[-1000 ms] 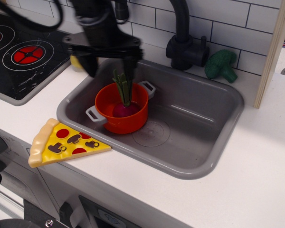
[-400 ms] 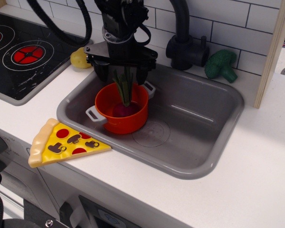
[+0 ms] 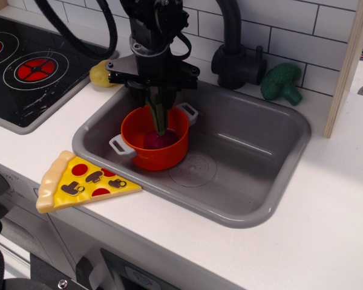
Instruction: Take beet from pot sink
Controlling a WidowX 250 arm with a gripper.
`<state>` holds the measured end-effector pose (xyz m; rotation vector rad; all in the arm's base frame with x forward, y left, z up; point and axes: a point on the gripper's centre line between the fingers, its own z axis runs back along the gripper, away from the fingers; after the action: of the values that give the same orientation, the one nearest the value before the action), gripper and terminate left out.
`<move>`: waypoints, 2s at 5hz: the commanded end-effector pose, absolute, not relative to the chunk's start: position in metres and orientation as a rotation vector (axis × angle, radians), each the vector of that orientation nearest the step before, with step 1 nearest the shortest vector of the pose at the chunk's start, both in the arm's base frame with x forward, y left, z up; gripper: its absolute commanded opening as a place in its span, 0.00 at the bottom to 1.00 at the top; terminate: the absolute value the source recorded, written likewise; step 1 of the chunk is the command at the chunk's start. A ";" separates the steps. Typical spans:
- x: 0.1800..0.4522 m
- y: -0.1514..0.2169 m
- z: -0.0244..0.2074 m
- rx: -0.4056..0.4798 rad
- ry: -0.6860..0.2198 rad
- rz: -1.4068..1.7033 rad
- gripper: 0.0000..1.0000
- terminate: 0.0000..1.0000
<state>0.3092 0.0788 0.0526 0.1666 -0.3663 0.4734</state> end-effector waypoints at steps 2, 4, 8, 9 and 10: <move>0.328 0.092 0.105 0.116 -0.504 0.612 0.00 0.00; 0.315 0.082 0.156 0.034 -0.518 0.664 0.00 0.00; 0.273 -0.013 0.118 -0.047 -0.357 0.537 0.00 0.00; 0.270 -0.032 0.095 -0.020 -0.357 0.515 0.00 0.00; 0.280 -0.038 0.083 -0.003 -0.357 0.535 0.00 0.00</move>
<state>0.2719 -0.0429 0.0661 0.0197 -0.3114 0.5335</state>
